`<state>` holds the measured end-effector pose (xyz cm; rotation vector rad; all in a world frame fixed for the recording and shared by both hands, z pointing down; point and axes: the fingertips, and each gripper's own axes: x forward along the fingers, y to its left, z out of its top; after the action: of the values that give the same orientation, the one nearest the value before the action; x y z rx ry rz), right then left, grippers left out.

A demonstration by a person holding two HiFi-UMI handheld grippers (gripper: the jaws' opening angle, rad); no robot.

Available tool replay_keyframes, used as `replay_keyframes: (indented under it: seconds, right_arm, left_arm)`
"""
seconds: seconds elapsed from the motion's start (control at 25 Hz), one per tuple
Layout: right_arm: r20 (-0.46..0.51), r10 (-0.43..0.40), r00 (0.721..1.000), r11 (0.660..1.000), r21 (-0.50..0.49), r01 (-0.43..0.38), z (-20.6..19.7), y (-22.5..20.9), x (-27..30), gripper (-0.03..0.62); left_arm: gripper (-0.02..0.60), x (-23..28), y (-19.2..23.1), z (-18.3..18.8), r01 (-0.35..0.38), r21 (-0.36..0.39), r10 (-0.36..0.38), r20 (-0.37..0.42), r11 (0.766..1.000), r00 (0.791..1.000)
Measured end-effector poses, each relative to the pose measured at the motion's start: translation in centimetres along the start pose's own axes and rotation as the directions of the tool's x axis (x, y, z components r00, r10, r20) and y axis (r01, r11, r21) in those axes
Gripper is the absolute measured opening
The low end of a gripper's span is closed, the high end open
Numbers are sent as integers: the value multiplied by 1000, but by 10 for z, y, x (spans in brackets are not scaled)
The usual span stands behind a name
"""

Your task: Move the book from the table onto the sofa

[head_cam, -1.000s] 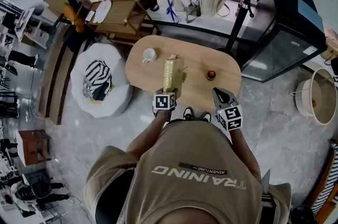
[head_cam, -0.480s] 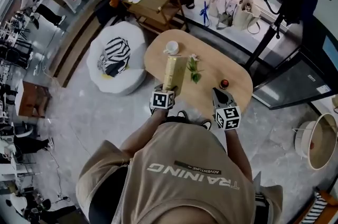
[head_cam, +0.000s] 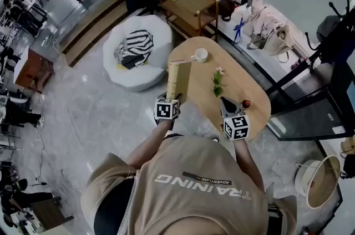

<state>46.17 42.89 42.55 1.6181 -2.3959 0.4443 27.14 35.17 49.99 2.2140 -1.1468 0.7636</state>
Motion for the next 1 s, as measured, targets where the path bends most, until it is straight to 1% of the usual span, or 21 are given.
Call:
replay_keyframes:
  seconds: [0.12, 0.32, 0.48, 0.6, 0.72, 0.88, 1.0]
  right_arm:
    - [-22, 31, 999, 999, -23, -31, 8, 25, 20, 3]
    - [-42, 89, 995, 994, -55, -91, 30, 70, 59, 3]
    - [-67, 140, 988, 987, -72, -145, 45, 109, 95, 3]
    - [-87, 184, 979, 976, -100, -192, 48, 142, 119, 3]
    - [-110, 212, 971, 966, -124, -225, 45, 173, 142, 3]
    - [-148, 231, 962, 961, -123, -249, 41, 202, 175, 3]
    - [-178, 268, 947, 946, -135, -294, 40, 219, 197, 3]
  left_arm:
    - [216, -21, 35, -7, -25, -58, 27, 28, 998, 999]
    - [216, -56, 98, -10, -87, -108, 93, 53, 990, 994]
    - [216, -75, 138, -13, -123, -150, 134, 68, 981, 989]
    - [216, -85, 159, -19, -146, -168, 162, 84, 975, 983]
    - [216, -96, 179, -26, -151, -186, 171, 97, 971, 981]
    - [216, -103, 203, -30, -149, -208, 175, 109, 967, 979]
    - [216, -102, 218, -28, -164, -229, 194, 115, 960, 974]
